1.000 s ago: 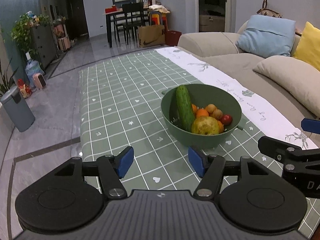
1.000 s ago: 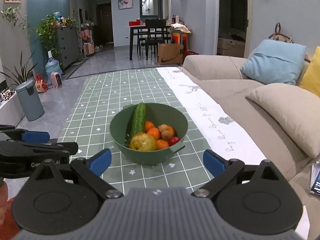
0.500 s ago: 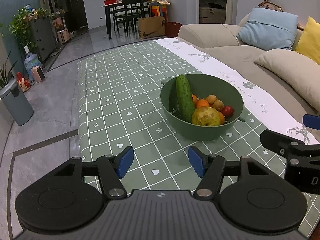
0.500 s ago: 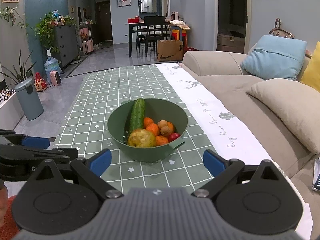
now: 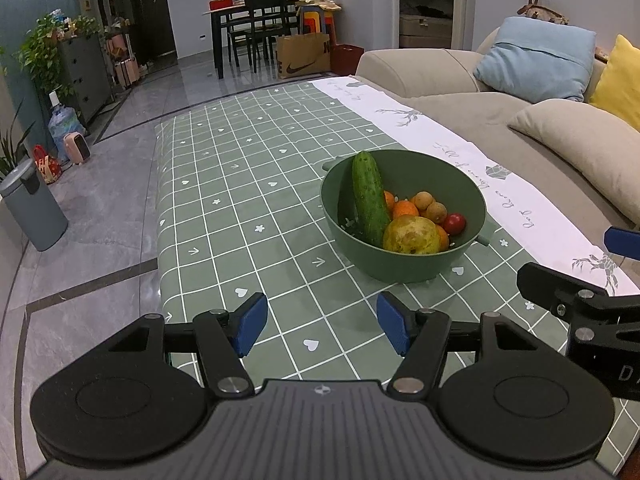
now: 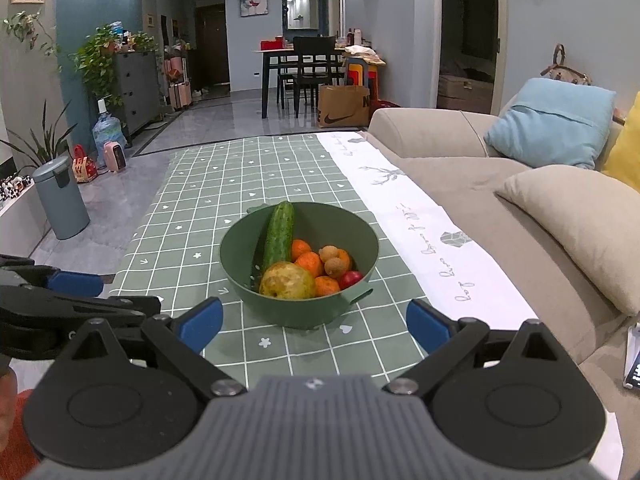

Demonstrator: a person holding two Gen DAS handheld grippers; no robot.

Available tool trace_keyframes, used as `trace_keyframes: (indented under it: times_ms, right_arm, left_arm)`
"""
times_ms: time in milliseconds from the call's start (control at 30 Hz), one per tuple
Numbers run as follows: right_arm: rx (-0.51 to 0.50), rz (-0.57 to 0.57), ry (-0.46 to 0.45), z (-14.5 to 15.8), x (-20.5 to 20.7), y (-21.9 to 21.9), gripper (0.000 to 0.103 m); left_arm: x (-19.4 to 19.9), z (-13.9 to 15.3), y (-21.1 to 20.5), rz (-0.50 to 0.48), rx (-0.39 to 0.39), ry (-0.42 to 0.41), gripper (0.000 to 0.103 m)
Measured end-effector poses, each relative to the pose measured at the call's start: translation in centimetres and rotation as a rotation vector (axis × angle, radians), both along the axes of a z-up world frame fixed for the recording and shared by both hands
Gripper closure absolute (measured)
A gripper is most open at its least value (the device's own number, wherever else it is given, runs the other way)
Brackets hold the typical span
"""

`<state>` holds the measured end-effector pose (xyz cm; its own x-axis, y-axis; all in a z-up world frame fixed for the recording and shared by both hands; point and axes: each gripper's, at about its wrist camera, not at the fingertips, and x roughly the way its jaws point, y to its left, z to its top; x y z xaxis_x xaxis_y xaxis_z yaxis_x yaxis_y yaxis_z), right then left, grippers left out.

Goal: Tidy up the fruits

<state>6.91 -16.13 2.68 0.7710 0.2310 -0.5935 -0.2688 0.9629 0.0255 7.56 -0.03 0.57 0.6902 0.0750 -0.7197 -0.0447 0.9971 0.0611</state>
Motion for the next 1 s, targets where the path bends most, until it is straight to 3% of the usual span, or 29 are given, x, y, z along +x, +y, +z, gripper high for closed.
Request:
trace_keyframes:
  times_ms: [1000]
  right_arm:
    - [0.006, 0.005, 0.003, -0.24, 0.1, 0.23, 0.009]
  left_arm:
    - [-0.06, 0.1, 0.17, 0.01, -0.009, 0.006, 0.029]
